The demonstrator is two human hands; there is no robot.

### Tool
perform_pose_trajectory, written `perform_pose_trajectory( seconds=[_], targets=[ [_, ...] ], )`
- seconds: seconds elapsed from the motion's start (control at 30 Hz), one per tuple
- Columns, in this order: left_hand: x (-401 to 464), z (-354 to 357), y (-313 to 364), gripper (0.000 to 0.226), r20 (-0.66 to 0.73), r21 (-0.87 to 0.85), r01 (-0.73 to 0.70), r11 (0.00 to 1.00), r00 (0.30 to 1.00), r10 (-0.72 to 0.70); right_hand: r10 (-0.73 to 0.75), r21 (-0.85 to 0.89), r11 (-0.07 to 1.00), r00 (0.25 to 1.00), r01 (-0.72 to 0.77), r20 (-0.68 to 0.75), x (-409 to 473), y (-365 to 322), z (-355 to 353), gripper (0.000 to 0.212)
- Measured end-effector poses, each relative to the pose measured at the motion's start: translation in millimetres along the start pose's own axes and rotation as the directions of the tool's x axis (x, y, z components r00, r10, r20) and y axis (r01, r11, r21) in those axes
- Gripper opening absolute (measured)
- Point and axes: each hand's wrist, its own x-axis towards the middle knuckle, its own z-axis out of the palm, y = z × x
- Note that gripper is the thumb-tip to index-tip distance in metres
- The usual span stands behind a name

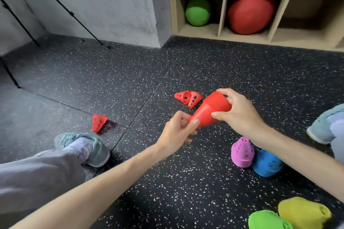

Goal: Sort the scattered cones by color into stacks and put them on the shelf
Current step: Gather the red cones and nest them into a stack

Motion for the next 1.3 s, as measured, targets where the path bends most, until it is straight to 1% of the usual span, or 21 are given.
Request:
perform_pose_trajectory(
  seconds=[0.07, 0.13, 0.17, 0.2, 0.3, 0.4, 0.47, 0.53, 0.6, 0.67, 0.8, 0.87, 0.93, 1.07, 1.17, 1.23, 1.3],
  targets=[
    [6, -16, -10, 0.021, 0.054, 0.106, 0.004, 0.994, 0.998, -0.01, 0.0, -0.035, 0.999, 1.0, 0.0, 0.007, -1, -4, 2, 0.069],
    [11, -38, -18, 0.032, 0.083, 0.226, 0.003, 0.974, 0.996, -0.022, -0.006, -0.041, 0.999, 1.0, 0.007, 0.009, -2, -8, 5, 0.067],
    [14, -50, -21, 0.037, 0.07, 0.27, 0.011, 0.963, 0.997, -0.032, -0.009, -0.033, 0.999, 1.0, 0.009, 0.011, -1, -9, 7, 0.067],
    [18, -63, -26, 0.038, 0.036, 0.303, 0.024, 0.953, 0.999, -0.036, -0.011, -0.022, 1.0, 1.0, 0.011, 0.014, 0, -10, 9, 0.066],
    [28, -106, -43, 0.031, -0.103, 0.42, 0.09, 0.903, 0.993, -0.051, -0.018, 0.0, 1.0, 1.0, 0.018, 0.024, 6, -11, 15, 0.067],
    [40, -154, -69, 0.026, -0.187, 0.518, 0.167, 0.839, 0.979, -0.079, -0.035, 0.014, 0.999, 0.999, 0.034, 0.035, 9, -9, 20, 0.067],
    [48, -185, -88, 0.023, -0.262, 0.597, 0.219, 0.771, 0.963, -0.071, -0.04, 0.022, 0.999, 0.998, 0.039, 0.049, 9, -6, 23, 0.068],
    [55, -215, -107, 0.03, -0.347, 0.655, 0.304, 0.692, 0.934, -0.082, -0.042, 0.021, 0.999, 0.997, 0.04, 0.067, 11, -1, 26, 0.068],
    [59, -241, -124, 0.042, -0.432, 0.64, 0.415, 0.647, 0.89, -0.143, -0.04, 0.013, 0.999, 0.996, 0.039, 0.082, 14, 5, 30, 0.068],
    [59, -264, -142, 0.054, -0.479, 0.604, 0.49, 0.629, 0.854, -0.205, -0.033, -0.001, 0.999, 0.996, 0.033, 0.086, 18, 12, 33, 0.069],
    [53, -297, -177, 0.074, -0.467, 0.612, 0.511, 0.604, 0.85, -0.245, 0.01, -0.041, 0.999, 0.993, -0.005, 0.12, 26, 24, 43, 0.07],
    [51, -301, -187, 0.078, -0.454, 0.617, 0.515, 0.596, 0.851, -0.264, 0.023, -0.049, 0.999, 0.992, -0.017, 0.125, 29, 30, 46, 0.07],
    [51, -299, -189, 0.076, -0.462, 0.631, 0.508, 0.587, 0.853, -0.242, 0.032, -0.051, 0.998, 0.99, -0.025, 0.135, 31, 35, 49, 0.069],
    [55, -292, -188, 0.074, -0.511, 0.633, 0.481, 0.606, 0.848, -0.14, 0.039, -0.06, 0.998, 0.988, -0.031, 0.151, 33, 39, 54, 0.068],
    [57, -293, -191, 0.07, -0.49, 0.682, 0.479, 0.553, 0.86, -0.141, 0.039, -0.066, 0.997, 0.986, -0.029, 0.16, 36, 42, 57, 0.068],
    [57, -293, -191, 0.059, -0.495, 0.699, 0.47, 0.539, 0.862, -0.11, 0.039, -0.069, 0.997, 0.986, -0.027, 0.164, 36, 44, 58, 0.067],
    [56, -291, -189, 0.041, -0.502, 0.712, 0.456, 0.534, 0.863, -0.067, 0.038, -0.072, 0.997, 0.985, -0.026, 0.169, 36, 43, 59, 0.067]
  ],
)
